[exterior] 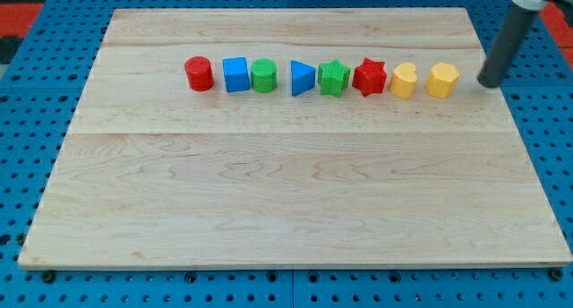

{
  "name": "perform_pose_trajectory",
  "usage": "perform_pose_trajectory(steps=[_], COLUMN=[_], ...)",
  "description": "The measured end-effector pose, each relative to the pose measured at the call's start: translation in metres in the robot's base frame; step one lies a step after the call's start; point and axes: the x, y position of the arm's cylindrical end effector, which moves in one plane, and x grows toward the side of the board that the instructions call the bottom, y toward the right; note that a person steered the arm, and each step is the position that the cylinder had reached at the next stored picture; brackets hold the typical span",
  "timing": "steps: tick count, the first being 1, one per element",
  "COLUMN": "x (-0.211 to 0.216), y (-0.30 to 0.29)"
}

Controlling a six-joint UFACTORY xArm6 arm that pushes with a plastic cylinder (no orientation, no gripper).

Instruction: Move your arm near to the yellow hexagon

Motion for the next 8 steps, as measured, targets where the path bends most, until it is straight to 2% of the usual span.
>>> perform_pose_trajectory(steps=[1, 2, 8], x=[0.026, 0.007, 0.005], y=[-0.033, -0.028, -0.031])
